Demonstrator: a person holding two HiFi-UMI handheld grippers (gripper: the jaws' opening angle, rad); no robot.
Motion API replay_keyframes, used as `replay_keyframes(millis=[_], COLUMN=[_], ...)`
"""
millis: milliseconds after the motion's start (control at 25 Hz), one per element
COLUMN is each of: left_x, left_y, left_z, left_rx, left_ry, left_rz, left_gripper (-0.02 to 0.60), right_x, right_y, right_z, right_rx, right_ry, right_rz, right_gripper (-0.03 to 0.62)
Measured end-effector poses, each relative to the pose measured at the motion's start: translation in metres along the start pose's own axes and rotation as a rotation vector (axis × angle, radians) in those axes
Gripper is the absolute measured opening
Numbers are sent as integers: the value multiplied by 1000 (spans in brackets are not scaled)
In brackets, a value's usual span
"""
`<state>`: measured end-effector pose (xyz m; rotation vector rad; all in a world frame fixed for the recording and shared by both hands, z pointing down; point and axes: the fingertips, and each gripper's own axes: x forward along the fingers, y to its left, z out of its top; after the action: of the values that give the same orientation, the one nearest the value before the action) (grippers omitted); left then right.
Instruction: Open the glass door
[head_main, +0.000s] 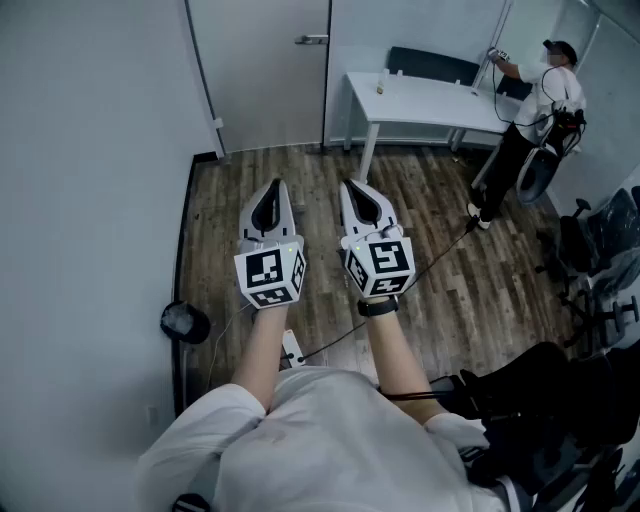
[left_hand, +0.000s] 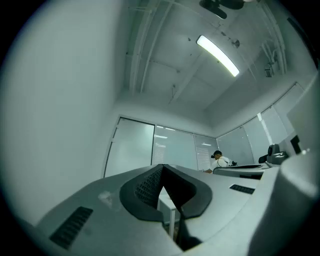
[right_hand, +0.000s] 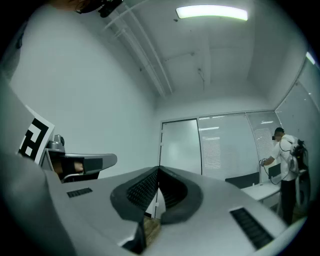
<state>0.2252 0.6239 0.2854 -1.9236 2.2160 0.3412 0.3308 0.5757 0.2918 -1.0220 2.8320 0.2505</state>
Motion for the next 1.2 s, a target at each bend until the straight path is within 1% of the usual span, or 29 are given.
replay_keyframes(millis=[120, 280, 360, 480, 600, 760, 920, 1000, 1120, 1200], left_x=[6, 6, 1, 5, 16, 39, 74, 96, 136, 164], left_y=[16, 36, 48, 69, 73, 72, 61, 48, 39, 35], left_z=[-7, -18, -25, -39, -54, -74, -92, -90, -74, -65], left_rx=[-22, -6, -9, -55, -78, -79, -84, -64, 3, 10], left_ry=[20, 42, 56, 88, 109, 112, 114, 87, 21, -16], left_rz=[-4, -25, -18, 10, 17, 12, 8, -15, -40, -48], left_gripper=[2, 2, 2, 2, 2, 2, 2, 2, 2, 2], right_x=[18, 37, 42, 57, 69, 86, 108, 120, 152, 172], right_y=[11, 24, 30, 36, 32, 16, -11, -34, -63, -80], right_z=[-6, -17, -26, -39, -52, -70, -86, -87, -76, -68], right_rx=[11, 26, 31, 25, 25, 67, 80, 78, 54, 32], right_ry=[18, 42, 59, 91, 115, 101, 79, 60, 19, -2], right_rz=[1, -18, -35, -40, -38, -40, 21, 35, 50, 66], right_gripper=[2, 2, 2, 2, 2, 2, 2, 2, 2, 2])
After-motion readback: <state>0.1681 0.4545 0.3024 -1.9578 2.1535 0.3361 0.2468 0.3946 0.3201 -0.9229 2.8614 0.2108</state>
